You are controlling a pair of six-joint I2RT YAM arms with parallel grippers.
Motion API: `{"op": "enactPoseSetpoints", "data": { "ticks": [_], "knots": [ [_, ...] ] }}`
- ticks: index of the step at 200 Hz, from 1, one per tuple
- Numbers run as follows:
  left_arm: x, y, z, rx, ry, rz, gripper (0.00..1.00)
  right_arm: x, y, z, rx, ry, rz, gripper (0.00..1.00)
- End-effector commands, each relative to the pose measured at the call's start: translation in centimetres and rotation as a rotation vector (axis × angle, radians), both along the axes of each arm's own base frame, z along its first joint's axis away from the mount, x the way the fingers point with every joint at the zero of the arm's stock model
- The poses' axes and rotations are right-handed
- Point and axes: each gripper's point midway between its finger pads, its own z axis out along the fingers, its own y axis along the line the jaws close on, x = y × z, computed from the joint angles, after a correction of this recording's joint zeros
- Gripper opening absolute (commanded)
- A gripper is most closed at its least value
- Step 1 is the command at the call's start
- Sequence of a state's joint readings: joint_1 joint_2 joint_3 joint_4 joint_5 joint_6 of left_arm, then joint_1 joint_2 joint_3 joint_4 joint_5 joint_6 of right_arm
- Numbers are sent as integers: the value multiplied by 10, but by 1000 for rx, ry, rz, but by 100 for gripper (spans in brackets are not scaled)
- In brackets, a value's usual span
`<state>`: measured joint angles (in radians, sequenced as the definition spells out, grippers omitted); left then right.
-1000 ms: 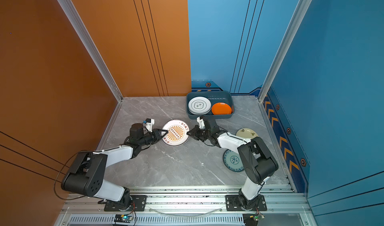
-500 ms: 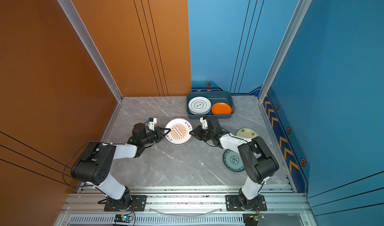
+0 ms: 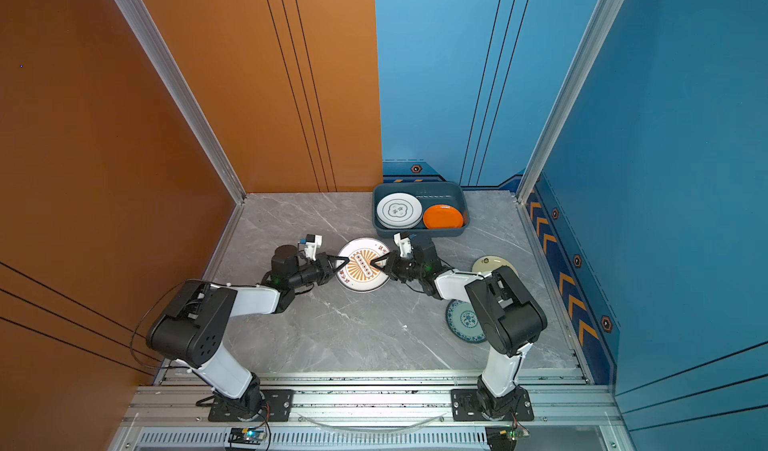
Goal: Place the plates into the plastic bin on the countertop
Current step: 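Carry the sunburst plate into the bin with the right gripper while the left withdraws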
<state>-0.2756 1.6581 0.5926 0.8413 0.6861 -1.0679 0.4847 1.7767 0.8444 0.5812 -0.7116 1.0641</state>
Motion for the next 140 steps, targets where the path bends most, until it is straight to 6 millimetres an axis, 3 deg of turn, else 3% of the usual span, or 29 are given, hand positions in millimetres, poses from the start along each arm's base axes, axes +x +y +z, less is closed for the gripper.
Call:
{"op": "enactPoseSetpoints", "data": {
  "ticks": [1, 25, 47, 105, 140],
  "knots": [
    [-8, -25, 26, -19, -123, -114, 1, -11, 17, 8, 37, -33, 55, 12],
    [-8, -25, 25, -17, -121, -112, 6, -12, 16, 12, 38, -39, 58, 5],
    [-7, -25, 26, -16, -125, -109, 18, -12, 13, 13, 29, -41, 56, 2],
    [-15, -21, 21, 124, -123, -123, 54, -4, -12, 14, -77, -49, 16, 0],
    [-21, -11, 33, 277, -165, -111, 85, 8, -36, 19, -182, -52, -18, 0]
  ]
}}
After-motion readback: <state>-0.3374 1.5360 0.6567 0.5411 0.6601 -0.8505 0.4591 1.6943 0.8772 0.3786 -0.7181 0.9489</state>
